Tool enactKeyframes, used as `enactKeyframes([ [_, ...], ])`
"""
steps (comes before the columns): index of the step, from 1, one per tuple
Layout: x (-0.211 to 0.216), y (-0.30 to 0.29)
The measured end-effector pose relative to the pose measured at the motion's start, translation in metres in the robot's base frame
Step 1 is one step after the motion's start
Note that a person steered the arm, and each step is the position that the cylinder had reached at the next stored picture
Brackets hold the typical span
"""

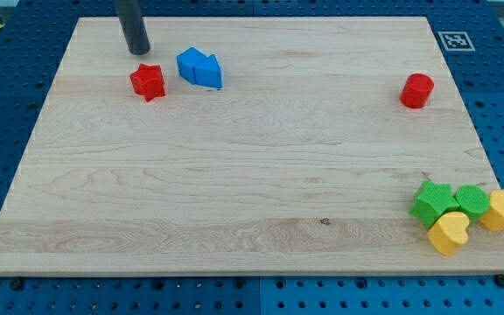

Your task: Push the blue blocks to the left of the red circle

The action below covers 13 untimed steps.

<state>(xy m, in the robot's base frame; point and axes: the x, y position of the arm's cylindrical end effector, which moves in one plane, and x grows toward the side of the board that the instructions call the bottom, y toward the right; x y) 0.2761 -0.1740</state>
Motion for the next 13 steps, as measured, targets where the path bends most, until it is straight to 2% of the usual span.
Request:
enactKeyframes([
  [3, 0.019, 0.059],
  [7, 0.076, 0.111],
  [10, 0.113, 0.123],
  [11, 0.115, 0.13],
  [13, 0.108, 0.184],
])
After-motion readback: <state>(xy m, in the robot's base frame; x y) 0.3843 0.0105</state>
